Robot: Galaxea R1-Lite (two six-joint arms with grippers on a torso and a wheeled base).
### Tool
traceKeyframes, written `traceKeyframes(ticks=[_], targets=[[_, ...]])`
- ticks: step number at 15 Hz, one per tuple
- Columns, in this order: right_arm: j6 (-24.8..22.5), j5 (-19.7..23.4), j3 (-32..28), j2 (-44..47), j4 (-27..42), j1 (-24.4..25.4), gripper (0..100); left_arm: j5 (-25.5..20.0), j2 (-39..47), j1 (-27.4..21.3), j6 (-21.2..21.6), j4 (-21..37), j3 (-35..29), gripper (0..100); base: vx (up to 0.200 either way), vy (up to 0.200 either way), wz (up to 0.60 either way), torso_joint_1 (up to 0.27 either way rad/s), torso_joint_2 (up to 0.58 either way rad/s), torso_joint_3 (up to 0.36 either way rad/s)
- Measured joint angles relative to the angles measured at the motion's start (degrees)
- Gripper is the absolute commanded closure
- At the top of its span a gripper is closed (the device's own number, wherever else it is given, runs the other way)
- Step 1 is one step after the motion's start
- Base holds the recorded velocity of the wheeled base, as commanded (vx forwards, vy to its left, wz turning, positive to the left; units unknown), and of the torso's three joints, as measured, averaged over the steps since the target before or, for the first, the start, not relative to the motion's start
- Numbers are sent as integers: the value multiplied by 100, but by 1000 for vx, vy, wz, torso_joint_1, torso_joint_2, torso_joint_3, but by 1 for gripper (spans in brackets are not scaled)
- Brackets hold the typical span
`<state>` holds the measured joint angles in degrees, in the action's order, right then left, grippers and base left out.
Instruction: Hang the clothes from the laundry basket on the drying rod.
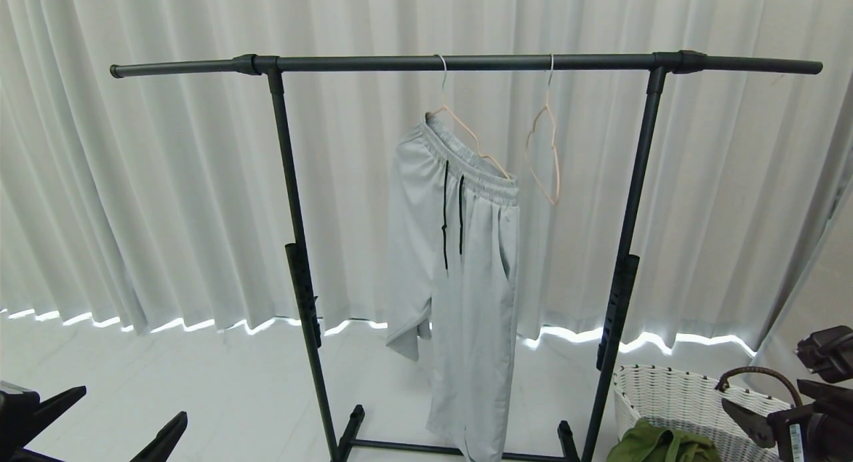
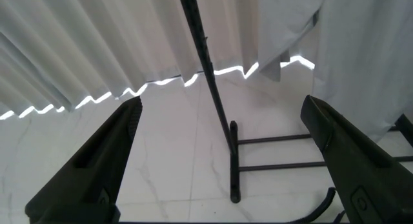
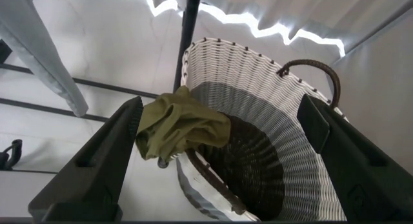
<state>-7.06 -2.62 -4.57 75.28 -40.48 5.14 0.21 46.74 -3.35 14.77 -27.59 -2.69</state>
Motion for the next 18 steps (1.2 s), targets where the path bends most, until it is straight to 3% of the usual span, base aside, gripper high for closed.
traceKeyframes(ticks=[6, 11, 18], targets=[[-22, -156, 26, -113, 12, -173, 0, -168, -60, -9, -49, 0, 74, 0, 0, 0, 0, 0, 0, 0], [-85, -925, 69, 372, 34, -254, 0, -166, 37, -9, -33, 2, 90, 0, 0, 0, 0, 0, 0, 0], [-1023, -1141, -85, 1454, -7, -350, 0, -184, 185, -11, -44, 4, 113, 0, 171, 0, 0, 0, 1, 1]])
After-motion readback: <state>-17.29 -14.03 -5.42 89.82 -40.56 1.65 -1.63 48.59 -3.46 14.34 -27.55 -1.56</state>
